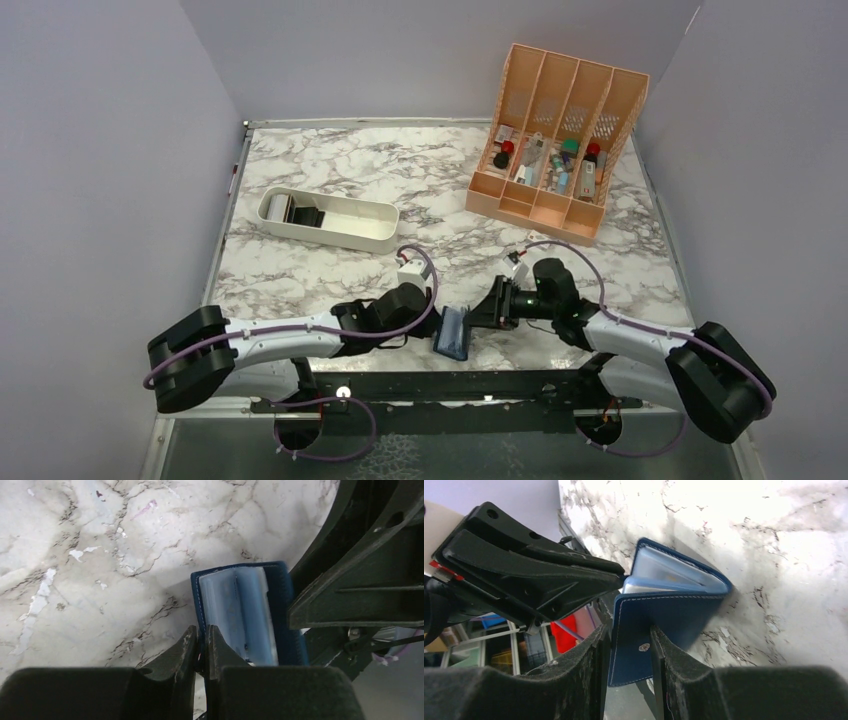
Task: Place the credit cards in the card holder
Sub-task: Close the card holder at the center of the board.
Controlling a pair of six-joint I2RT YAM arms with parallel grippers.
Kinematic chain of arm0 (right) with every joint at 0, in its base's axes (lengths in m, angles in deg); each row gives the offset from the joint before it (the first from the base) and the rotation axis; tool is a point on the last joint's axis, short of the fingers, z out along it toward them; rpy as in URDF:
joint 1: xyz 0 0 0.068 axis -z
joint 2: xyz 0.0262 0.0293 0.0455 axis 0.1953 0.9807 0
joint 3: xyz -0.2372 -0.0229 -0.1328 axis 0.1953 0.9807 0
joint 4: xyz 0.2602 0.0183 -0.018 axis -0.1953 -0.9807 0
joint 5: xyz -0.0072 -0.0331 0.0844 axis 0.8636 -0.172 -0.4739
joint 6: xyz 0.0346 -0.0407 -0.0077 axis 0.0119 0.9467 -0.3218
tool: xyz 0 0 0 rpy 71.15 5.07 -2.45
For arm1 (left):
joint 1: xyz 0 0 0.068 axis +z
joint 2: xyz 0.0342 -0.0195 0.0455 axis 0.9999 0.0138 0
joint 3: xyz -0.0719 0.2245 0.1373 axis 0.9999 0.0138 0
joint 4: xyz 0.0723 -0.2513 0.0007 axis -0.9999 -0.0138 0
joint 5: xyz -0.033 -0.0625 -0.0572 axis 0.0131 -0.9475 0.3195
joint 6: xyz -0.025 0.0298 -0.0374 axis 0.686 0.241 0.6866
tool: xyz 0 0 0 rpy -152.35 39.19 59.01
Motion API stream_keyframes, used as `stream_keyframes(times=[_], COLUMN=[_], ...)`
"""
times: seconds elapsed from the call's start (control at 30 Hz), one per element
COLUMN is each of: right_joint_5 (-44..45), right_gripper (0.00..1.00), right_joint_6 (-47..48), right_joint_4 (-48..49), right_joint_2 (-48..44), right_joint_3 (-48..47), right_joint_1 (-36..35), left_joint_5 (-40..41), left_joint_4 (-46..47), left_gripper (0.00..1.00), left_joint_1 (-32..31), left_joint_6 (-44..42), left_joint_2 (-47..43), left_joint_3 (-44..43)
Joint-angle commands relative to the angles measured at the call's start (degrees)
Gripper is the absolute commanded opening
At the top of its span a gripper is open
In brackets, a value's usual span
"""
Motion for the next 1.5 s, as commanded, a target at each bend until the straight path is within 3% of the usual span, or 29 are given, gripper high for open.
stream_keyframes(times=[0.0,0.17,0.37,0.63,0.9,1.17,1.47], right_joint_5=[-4.2,-3.3,-1.2,6.0,12.1,20.9,27.4], right_gripper=[0.4,0.43,0.37,0.3,0.29,0.28,0.27], right_joint_6=[-2.4,-0.7,2.4,8.1,11.2,15.0,16.5], right_joint_4=[8.6,9.5,8.7,-0.5,-8.8,-18.9,-28.7], right_joint_2=[2.9,6.6,10.2,11.8,13.9,17.9,13.2], right_joint_3=[0.1,0.0,-0.5,-4.3,-9.1,-16.0,-19.8], right_joint_1=[-0.3,-0.3,-0.5,-1.2,-3.8,-10.8,-14.7], left_joint_5=[-5.5,-6.7,-7.9,-9.2,-10.5,-11.9,-12.0], left_joint_4=[10.2,11.1,13.0,13.9,13.7,12.8,11.2], left_gripper=[0.0,0.0,0.0,0.0,0.0,0.04,0.06], left_joint_1=[1.3,2.4,3.7,4.9,5.2,6.2,8.0], left_joint_6=[3.1,3.8,5.2,5.6,5.5,5.2,5.4], left_joint_2=[1.1,2.0,2.5,4.3,4.5,4.5,2.5], left_joint_3=[1.6,2.0,3.4,3.5,3.0,3.1,4.5])
